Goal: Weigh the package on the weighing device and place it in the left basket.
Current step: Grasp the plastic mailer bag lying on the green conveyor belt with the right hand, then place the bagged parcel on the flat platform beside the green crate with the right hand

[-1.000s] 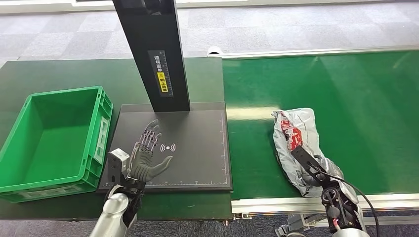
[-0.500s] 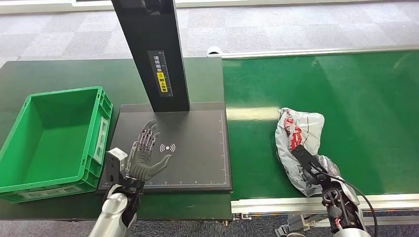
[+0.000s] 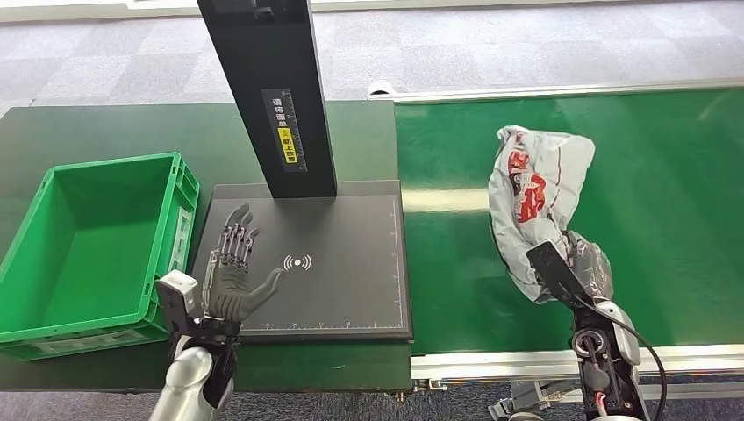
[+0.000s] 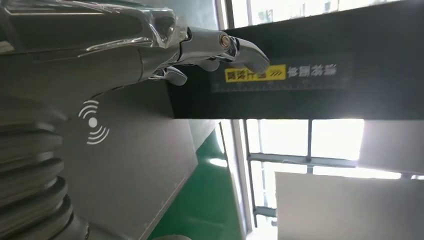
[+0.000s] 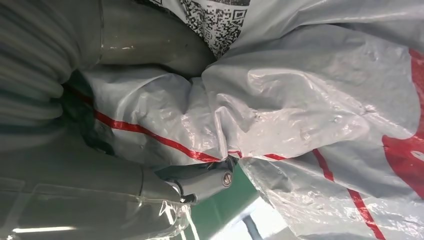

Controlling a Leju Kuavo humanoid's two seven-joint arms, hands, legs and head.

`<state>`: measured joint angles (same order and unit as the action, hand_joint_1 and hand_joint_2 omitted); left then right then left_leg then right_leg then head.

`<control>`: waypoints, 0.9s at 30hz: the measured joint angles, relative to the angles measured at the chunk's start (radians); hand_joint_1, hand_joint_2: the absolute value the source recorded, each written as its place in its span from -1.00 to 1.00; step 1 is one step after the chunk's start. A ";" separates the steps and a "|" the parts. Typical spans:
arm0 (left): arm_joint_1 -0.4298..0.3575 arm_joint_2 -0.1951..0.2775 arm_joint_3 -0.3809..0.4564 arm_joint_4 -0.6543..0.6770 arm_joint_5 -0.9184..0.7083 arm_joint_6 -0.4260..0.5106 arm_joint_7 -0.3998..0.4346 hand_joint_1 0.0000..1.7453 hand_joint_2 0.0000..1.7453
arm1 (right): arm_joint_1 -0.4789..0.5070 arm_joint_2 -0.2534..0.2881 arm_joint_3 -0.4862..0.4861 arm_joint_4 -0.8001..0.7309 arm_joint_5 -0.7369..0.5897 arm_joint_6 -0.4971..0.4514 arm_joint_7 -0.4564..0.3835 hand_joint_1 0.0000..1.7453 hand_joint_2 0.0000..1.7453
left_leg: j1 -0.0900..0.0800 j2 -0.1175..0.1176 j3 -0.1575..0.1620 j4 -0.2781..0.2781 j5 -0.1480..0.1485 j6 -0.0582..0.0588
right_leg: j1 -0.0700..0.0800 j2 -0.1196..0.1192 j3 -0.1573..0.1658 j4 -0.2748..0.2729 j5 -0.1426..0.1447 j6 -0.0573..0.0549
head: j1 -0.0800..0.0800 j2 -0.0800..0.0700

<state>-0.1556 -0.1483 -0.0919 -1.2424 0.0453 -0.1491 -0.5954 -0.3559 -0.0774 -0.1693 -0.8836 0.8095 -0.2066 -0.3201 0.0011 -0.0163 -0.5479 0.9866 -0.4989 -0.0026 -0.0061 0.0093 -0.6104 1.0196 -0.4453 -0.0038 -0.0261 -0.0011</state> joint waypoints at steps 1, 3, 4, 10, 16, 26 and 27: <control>0.001 -0.001 0.003 -0.006 0.005 0.005 -0.010 -1.00 1.00 | 0.012 0.006 0.000 -0.035 -0.019 -0.016 -0.025 1.00 1.00 | 0.000 0.000 0.000 0.000 0.000 0.000 | 0.000 0.000 0.000 0.000 0.000 0.000 | 0.000 0.000; 0.002 -0.003 0.008 -0.017 0.015 0.014 -0.029 -1.00 1.00 | 0.036 0.017 0.001 -0.105 -0.047 -0.044 -0.067 1.00 1.00 | 0.000 0.000 0.000 0.000 0.000 0.000 | 0.000 0.000 0.000 0.000 0.000 0.000 | 0.000 0.000; 0.002 -0.004 0.009 -0.021 0.022 0.020 -0.041 -1.00 1.00 | 0.049 0.023 0.004 -0.141 -0.060 -0.055 -0.090 1.00 1.00 | 0.000 0.000 0.000 0.000 0.000 0.000 | 0.000 0.000 0.000 0.000 0.000 0.000 | 0.000 0.000; -0.004 -0.007 0.014 -0.037 0.046 0.032 -0.089 -1.00 1.00 | 0.121 0.051 0.055 -0.306 -0.055 -0.041 -0.177 1.00 1.00 | 0.000 0.000 0.000 0.000 0.000 0.000 | 0.000 0.000 0.000 0.000 0.000 0.000 | 0.000 0.000; -0.023 -0.009 0.014 -0.035 0.052 0.023 -0.101 -1.00 1.00 | 0.166 0.062 0.191 -0.371 0.024 0.014 -0.199 1.00 1.00 | 0.000 0.000 0.000 0.000 0.000 0.000 | 0.000 0.000 0.000 0.000 0.000 0.000 | 0.000 0.000; -0.049 -0.010 0.012 -0.021 0.049 0.011 -0.103 -1.00 1.00 | 0.177 0.051 0.403 -0.347 0.095 0.144 -0.147 1.00 1.00 | 0.000 0.000 0.000 0.000 0.000 0.000 | 0.000 0.000 0.000 0.000 0.000 0.000 | 0.000 0.000; -0.050 -0.011 0.012 -0.020 0.047 0.011 -0.103 -1.00 1.00 | 0.176 0.050 0.418 -0.336 0.099 0.161 -0.139 1.00 1.00 | 0.000 0.000 0.000 0.000 0.000 0.000 | 0.000 0.000 0.000 0.000 0.000 0.000 | 0.000 0.000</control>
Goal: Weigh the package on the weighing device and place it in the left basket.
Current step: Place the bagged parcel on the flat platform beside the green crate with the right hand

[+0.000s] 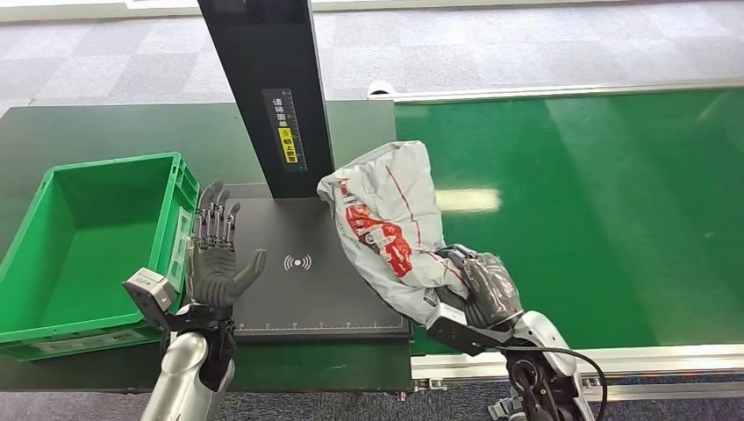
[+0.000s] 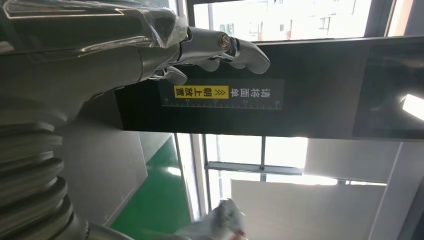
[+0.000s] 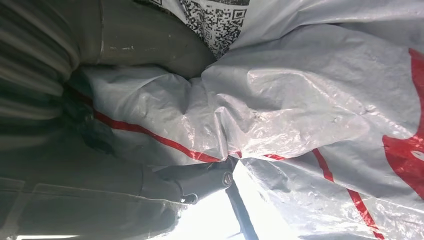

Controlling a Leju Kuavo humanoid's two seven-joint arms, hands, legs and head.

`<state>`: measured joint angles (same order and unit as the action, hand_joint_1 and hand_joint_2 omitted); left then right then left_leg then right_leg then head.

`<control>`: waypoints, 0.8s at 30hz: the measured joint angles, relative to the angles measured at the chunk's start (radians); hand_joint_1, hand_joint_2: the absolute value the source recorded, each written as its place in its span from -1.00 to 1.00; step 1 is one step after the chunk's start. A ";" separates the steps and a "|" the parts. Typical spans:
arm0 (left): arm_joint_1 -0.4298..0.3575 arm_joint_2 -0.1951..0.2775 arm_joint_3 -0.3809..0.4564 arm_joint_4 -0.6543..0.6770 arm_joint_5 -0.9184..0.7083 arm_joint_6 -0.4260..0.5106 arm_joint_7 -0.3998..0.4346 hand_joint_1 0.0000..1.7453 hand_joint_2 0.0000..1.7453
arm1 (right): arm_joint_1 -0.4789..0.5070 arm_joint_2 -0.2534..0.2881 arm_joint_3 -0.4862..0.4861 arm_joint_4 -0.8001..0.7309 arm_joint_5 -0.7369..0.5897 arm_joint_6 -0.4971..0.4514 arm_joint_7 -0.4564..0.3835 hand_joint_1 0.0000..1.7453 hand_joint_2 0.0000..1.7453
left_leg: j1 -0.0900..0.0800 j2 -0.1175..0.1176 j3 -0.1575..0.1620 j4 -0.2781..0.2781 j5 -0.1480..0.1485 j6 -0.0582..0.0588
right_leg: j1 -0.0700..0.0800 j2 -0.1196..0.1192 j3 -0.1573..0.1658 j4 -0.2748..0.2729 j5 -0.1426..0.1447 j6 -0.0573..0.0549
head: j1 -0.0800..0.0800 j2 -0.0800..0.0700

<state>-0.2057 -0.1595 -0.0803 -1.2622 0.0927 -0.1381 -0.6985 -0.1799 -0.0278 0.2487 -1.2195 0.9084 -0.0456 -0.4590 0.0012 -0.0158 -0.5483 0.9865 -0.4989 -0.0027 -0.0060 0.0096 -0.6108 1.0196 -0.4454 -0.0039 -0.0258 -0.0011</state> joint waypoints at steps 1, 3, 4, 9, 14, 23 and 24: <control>0.000 -0.001 -0.001 0.001 -0.001 0.000 0.000 -1.00 1.00 | -0.001 0.000 0.015 0.012 0.003 0.014 0.006 1.00 1.00 | 0.000 0.000 0.000 0.000 0.000 0.000 | 0.000 0.000 0.000 0.000 0.000 0.000 | 0.000 0.000; 0.000 -0.002 -0.003 0.001 -0.003 0.000 0.000 -1.00 1.00 | -0.004 0.000 0.041 0.035 0.006 0.030 0.012 1.00 1.00 | 0.000 0.000 0.000 0.000 0.000 0.000 | 0.000 0.000 0.000 0.000 0.000 0.000 | 0.000 0.000; 0.000 -0.003 -0.004 0.002 -0.003 0.000 0.000 -1.00 1.00 | -0.006 -0.001 0.051 0.045 0.006 0.036 0.015 1.00 1.00 | 0.000 0.000 0.000 0.000 0.000 0.000 | 0.000 0.000 0.000 0.000 0.000 0.000 | 0.000 0.000; -0.001 -0.003 -0.007 0.006 -0.010 0.000 0.000 -1.00 1.00 | -0.019 -0.006 0.083 0.089 -0.022 0.084 0.040 1.00 1.00 | 0.000 0.000 0.000 0.000 0.000 0.000 | 0.000 0.000 0.000 0.000 0.000 0.000 | 0.000 0.000; -0.001 -0.003 -0.009 0.010 -0.010 0.004 0.000 -1.00 1.00 | -0.034 -0.011 0.094 0.109 -0.093 0.065 0.061 0.87 1.00 | 0.000 0.000 0.000 0.000 0.000 0.000 | 0.000 0.000 0.000 0.000 0.000 0.000 | 0.000 0.000; 0.000 -0.003 -0.024 0.010 -0.009 0.014 0.000 -1.00 1.00 | -0.020 -0.011 0.062 0.072 -0.239 -0.030 0.007 -1.00 1.00 | 0.000 0.000 0.000 0.000 0.000 0.000 | 0.000 0.000 -0.001 0.000 0.000 0.000 | 0.000 0.000; 0.000 -0.003 -0.025 0.010 -0.009 0.014 0.000 -1.00 1.00 | -0.017 -0.011 0.055 0.061 -0.253 -0.033 -0.002 -1.00 1.00 | 0.000 0.000 0.000 0.000 0.000 0.000 | 0.000 0.000 -0.001 0.000 0.000 0.000 | 0.000 0.000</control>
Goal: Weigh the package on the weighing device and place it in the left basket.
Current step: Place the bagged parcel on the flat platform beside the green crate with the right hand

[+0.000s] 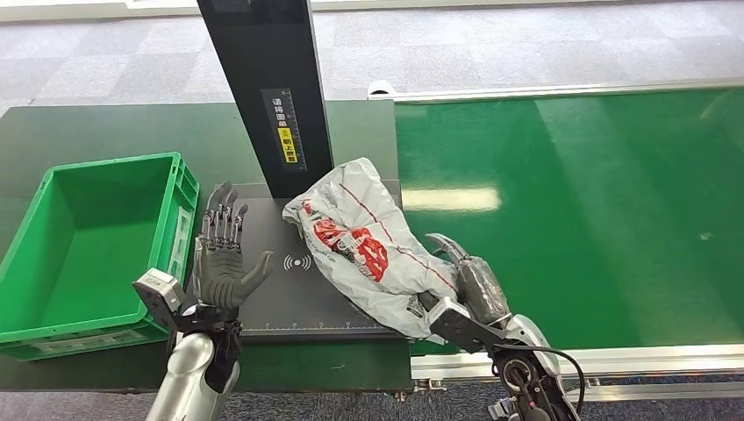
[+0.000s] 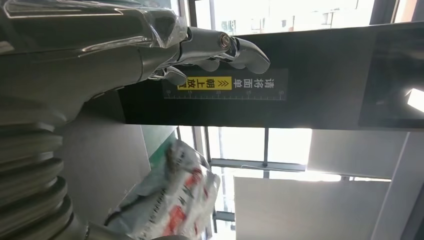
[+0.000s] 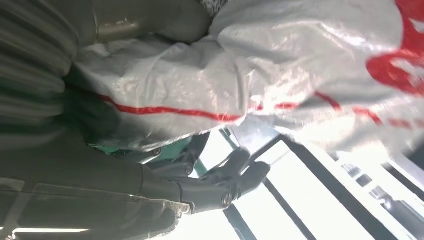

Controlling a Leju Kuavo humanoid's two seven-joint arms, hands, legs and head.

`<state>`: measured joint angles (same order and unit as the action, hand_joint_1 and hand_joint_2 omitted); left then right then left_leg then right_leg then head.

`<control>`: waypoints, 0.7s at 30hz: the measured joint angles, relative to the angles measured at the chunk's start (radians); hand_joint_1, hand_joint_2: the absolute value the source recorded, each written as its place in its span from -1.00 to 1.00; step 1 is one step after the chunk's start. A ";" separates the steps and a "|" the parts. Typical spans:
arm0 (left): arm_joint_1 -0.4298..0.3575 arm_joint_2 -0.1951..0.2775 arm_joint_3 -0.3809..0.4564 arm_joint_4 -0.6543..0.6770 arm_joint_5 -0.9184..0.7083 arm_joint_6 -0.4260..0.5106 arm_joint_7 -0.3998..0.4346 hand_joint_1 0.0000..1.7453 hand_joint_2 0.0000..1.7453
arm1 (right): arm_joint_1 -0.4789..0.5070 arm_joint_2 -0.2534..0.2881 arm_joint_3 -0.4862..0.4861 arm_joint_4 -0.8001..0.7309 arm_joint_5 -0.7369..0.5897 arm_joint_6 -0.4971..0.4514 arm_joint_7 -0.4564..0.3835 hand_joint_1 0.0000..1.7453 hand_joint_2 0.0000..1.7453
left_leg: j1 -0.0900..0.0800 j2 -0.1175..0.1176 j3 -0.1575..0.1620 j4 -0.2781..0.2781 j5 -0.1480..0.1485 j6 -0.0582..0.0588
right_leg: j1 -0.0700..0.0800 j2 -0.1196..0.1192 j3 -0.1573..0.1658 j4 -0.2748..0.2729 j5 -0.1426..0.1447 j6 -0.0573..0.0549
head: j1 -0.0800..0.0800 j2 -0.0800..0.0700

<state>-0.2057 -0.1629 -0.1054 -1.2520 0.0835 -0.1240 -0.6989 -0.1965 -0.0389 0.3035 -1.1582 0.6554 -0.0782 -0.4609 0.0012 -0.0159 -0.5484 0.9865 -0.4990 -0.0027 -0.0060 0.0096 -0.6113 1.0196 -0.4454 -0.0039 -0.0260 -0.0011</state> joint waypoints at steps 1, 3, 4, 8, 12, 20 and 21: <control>0.000 0.000 -0.001 0.000 0.000 0.000 0.000 -1.00 1.00 | 0.003 0.000 -0.006 -0.010 -0.009 -0.001 -0.006 -1.00 1.00 | 0.000 0.000 0.000 0.000 0.000 0.000 | 0.000 0.000 0.000 0.000 0.000 0.000 | 0.000 0.000; 0.000 0.000 -0.002 0.000 0.003 0.000 0.000 -1.00 1.00 | 0.009 0.000 -0.016 -0.025 -0.025 -0.002 -0.015 -1.00 1.00 | 0.000 0.000 0.000 0.000 0.000 0.000 | 0.000 0.000 0.000 0.000 0.000 0.000 | 0.000 0.000; 0.000 0.000 -0.002 0.000 0.005 0.000 0.000 -1.00 1.00 | 0.013 0.000 -0.020 -0.032 -0.036 -0.002 -0.021 -1.00 1.00 | 0.000 0.000 0.000 0.000 0.000 0.000 | 0.000 0.000 0.000 0.000 0.000 0.000 | 0.000 0.000; -0.001 0.001 -0.006 0.003 0.016 -0.003 0.000 -1.00 1.00 | 0.022 0.001 -0.042 -0.053 -0.089 0.003 -0.031 -1.00 1.00 | 0.000 0.000 0.000 0.000 0.000 0.000 | 0.000 0.000 0.000 0.000 0.000 0.000 | 0.000 0.000; -0.001 0.002 -0.007 0.006 0.019 -0.003 0.000 -1.00 1.00 | 0.022 0.002 -0.060 -0.054 -0.122 0.006 -0.042 -1.00 1.00 | 0.000 0.000 0.000 0.000 0.000 0.000 | 0.000 0.000 0.000 0.000 0.000 0.000 | 0.000 0.000; -0.001 0.002 -0.007 0.006 0.021 -0.005 0.000 -1.00 1.00 | 0.021 0.002 -0.070 -0.054 -0.136 0.008 -0.044 -1.00 1.00 | 0.000 0.000 0.000 0.000 0.000 0.000 | 0.000 0.000 0.000 0.000 0.000 0.000 | 0.000 0.000; -0.001 0.002 -0.007 0.006 0.020 -0.007 0.000 -1.00 1.00 | 0.021 0.002 -0.070 -0.053 -0.136 0.010 -0.044 -1.00 1.00 | 0.000 0.000 0.000 0.000 0.000 0.000 | 0.000 0.000 0.000 0.000 0.000 0.000 | 0.000 0.000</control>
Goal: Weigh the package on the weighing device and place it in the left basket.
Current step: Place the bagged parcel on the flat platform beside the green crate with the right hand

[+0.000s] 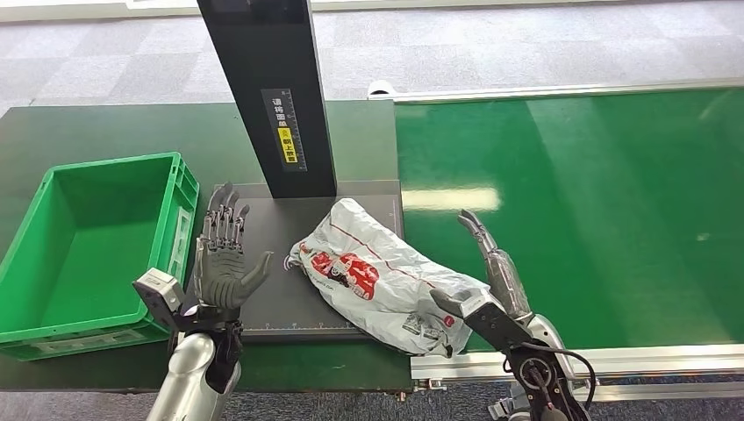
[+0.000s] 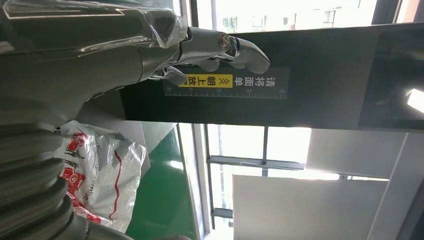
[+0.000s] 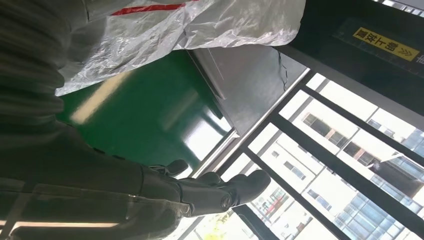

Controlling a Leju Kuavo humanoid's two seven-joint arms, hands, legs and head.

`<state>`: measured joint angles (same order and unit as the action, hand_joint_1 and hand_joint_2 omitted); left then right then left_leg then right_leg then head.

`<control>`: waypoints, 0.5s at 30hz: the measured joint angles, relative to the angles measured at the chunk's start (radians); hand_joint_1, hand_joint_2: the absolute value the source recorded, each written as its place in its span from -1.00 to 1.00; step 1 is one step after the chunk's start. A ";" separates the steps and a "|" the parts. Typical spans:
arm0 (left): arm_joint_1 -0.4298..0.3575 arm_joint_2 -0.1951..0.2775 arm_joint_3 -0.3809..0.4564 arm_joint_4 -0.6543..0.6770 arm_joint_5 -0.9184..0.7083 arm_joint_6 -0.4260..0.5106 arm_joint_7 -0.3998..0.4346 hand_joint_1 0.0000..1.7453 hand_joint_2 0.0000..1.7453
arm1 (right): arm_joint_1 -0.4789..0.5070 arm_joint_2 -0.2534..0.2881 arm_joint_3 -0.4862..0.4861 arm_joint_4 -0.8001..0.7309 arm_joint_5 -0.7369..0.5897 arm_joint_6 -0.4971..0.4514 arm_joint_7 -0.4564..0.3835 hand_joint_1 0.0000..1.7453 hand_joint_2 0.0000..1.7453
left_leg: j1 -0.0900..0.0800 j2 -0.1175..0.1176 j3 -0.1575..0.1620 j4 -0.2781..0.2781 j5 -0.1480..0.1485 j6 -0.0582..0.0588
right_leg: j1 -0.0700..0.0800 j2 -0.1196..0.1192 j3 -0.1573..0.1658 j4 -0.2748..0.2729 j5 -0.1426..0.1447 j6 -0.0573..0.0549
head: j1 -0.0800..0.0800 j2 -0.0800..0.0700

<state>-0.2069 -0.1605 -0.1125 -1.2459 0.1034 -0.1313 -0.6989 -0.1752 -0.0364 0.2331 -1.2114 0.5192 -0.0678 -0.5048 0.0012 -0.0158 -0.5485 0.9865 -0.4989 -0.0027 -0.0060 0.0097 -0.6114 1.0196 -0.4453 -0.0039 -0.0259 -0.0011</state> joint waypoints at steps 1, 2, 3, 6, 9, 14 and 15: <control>0.000 0.000 -0.001 0.000 -0.005 -0.007 0.000 -1.00 1.00 | 0.000 0.000 0.000 0.001 0.000 0.002 0.001 -1.00 1.00 | 0.000 0.000 0.000 0.000 0.000 0.000 | 0.000 0.000 0.000 0.000 0.000 0.000 | 0.000 0.000; -0.001 0.002 -0.005 0.000 -0.017 -0.020 0.000 -1.00 1.00 | -0.001 0.000 0.000 0.003 -0.001 0.004 0.002 -1.00 1.00 | 0.000 0.000 0.000 0.000 0.000 0.000 | 0.000 0.000 0.000 0.000 0.000 0.000 | 0.000 0.000; -0.002 0.004 -0.011 0.001 -0.040 -0.040 0.000 -1.00 1.00 | -0.003 0.001 0.000 0.005 -0.002 0.005 0.001 -1.00 1.00 | 0.000 0.000 0.000 0.000 0.000 0.000 | 0.000 0.000 0.000 0.000 0.000 0.000 | 0.000 0.000; -0.011 0.020 -0.062 0.017 -0.210 -0.070 0.008 -1.00 1.00 | -0.010 0.001 0.000 0.012 -0.013 0.005 -0.009 -1.00 1.00 | 0.000 0.000 0.000 0.000 0.000 0.000 | 0.000 0.000 0.000 0.000 0.000 0.000 | 0.000 0.000; -0.018 0.035 -0.131 0.041 -0.440 0.040 0.039 -1.00 1.00 | -0.010 0.002 -0.002 0.012 -0.023 0.004 -0.018 -1.00 1.00 | 0.000 0.000 0.000 0.000 0.000 0.000 | 0.000 0.000 0.000 0.000 0.000 0.000 | 0.000 0.000; -0.027 0.042 -0.157 0.066 -0.573 0.205 0.159 -1.00 1.00 | 0.015 0.006 -0.020 -0.010 -0.021 0.003 -0.019 -1.00 1.00 | 0.000 0.000 0.000 0.000 0.000 0.000 | 0.000 0.000 0.000 0.000 0.000 0.000 | 0.000 0.000; -0.029 0.042 -0.157 0.072 -0.599 0.234 0.183 -1.00 1.00 | 0.019 0.008 -0.023 -0.014 -0.019 0.003 -0.019 -1.00 1.00 | 0.000 0.000 0.000 0.000 0.000 0.000 | 0.000 0.001 -0.001 0.000 0.000 0.000 | 0.000 0.000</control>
<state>-0.2362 -0.1184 -0.2697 -1.1743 -0.4961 0.1029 -0.5158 -0.1562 -0.0287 0.2102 -1.2250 0.4998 -0.0645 -0.5233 0.0012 -0.0158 -0.5485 0.9865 -0.4990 -0.0027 -0.0060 0.0102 -0.6120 1.0196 -0.4454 -0.0039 -0.0260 -0.0011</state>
